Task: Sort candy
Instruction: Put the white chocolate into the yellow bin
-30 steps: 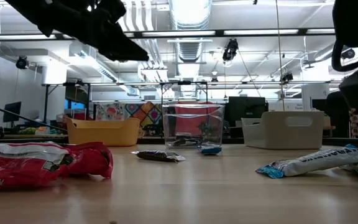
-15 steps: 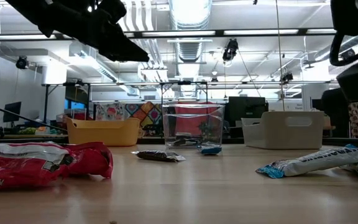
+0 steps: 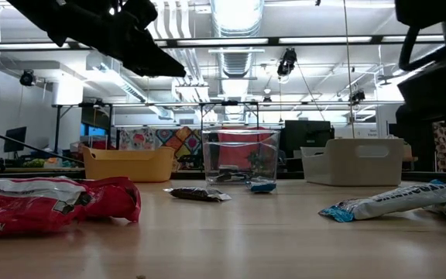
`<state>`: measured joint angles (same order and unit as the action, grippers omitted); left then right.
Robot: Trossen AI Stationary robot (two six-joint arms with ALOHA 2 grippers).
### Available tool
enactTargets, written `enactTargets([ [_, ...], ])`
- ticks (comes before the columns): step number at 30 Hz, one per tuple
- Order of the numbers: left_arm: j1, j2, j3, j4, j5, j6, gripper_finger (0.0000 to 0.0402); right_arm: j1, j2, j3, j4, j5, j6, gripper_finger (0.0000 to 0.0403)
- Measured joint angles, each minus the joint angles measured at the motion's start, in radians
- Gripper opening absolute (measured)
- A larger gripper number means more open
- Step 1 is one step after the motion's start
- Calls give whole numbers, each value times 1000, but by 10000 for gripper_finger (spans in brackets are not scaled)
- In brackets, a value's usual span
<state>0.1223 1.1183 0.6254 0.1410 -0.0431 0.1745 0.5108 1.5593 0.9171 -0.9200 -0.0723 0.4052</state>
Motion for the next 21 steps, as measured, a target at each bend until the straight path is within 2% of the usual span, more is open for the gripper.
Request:
enactTargets([
  [10,0,0,0,0,2,0,146,-73,-2,72,34,182,39,8],
  [17,-2,0,-1,1,17,-7,146,-99,-2,129,122,330,-23,8],
  [21,-4,0,-11,1,63,-20,146,-119,-2,131,145,330,-4,8],
])
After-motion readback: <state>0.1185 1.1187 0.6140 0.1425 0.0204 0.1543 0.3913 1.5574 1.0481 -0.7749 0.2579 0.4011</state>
